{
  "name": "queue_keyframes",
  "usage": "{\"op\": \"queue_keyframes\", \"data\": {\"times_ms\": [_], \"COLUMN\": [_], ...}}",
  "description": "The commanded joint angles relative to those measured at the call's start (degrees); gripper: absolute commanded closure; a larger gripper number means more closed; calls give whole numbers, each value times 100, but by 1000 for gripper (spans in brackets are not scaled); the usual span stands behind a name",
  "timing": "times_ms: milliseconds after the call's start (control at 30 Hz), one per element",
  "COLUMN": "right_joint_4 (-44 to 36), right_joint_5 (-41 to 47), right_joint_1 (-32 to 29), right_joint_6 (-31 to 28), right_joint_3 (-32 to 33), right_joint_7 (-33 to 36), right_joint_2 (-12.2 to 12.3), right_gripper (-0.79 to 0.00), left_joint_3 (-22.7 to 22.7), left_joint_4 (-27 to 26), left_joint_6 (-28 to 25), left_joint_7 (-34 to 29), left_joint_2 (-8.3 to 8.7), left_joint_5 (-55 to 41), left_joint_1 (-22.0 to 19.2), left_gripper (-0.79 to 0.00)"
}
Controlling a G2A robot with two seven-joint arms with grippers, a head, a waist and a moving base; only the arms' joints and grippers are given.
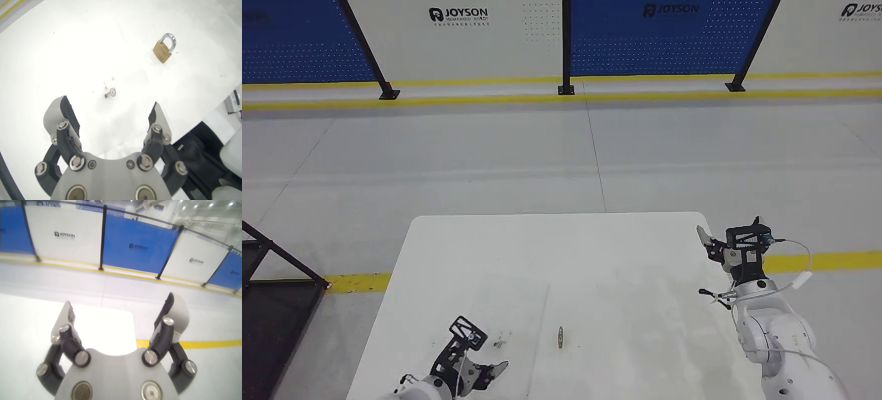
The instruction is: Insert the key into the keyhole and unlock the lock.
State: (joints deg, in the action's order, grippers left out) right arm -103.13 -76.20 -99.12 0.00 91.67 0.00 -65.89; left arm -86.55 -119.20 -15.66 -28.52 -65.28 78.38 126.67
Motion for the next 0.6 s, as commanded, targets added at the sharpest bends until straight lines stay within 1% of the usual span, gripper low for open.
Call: {"op": "queue_keyframes", "data": {"times_ms": [0,33,100,167,267,433,567], "right_joint_4": [0,0,0,0,0,0,0], "right_joint_5": [0,0,0,0,0,0,0], "right_joint_1": [0,0,0,0,0,0,0], "right_joint_6": [0,0,0,0,0,0,0], "right_joint_3": [0,0,0,0,0,0,0], "right_joint_7": [0,0,0,0,0,0,0], "right_joint_2": [0,0,0,0,0,0,0], "right_gripper": [-785,-785,-785,-785,-785,-785,-785], "left_joint_3": [232,291,506,633,829,1082,1175], "left_joint_4": [178,227,389,487,606,754,827], "left_joint_6": [177,243,374,456,599,904,1077], "left_joint_7": [-71,-70,-112,-182,-279,-390,-408], "left_joint_2": [-18,-24,-46,-57,-75,-103,-114], "left_joint_5": [105,182,211,293,433,689,817], "left_joint_1": [-250,-317,-498,-640,-784,-938,-1002], "left_gripper": [-366,-354,-357,-336,-323,-296,-268]}}
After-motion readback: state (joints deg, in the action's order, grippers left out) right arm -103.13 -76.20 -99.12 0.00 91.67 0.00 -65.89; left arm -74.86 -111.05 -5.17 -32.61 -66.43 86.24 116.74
